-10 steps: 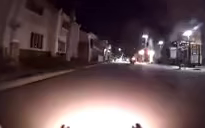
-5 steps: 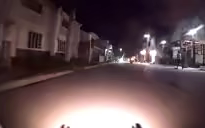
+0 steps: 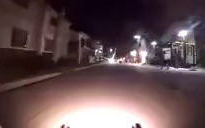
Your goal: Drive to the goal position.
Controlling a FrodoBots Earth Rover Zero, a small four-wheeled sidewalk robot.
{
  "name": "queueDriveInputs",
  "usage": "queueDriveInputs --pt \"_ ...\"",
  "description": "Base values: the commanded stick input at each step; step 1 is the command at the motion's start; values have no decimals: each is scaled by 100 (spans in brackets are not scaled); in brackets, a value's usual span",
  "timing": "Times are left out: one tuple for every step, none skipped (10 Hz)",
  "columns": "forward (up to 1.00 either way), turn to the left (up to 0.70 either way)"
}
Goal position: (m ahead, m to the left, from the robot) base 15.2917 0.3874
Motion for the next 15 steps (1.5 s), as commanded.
queueDriveInputs --pt "85 0" --pt "85 0" --pt "85 0" --pt "85 0" --pt "85 0" --pt "85 0" --pt "85 0" --pt "85 0" --pt "85 0" --pt "85 0" --pt "85 0" --pt "85 0" --pt "85 0" --pt "85 0" --pt "85 0"
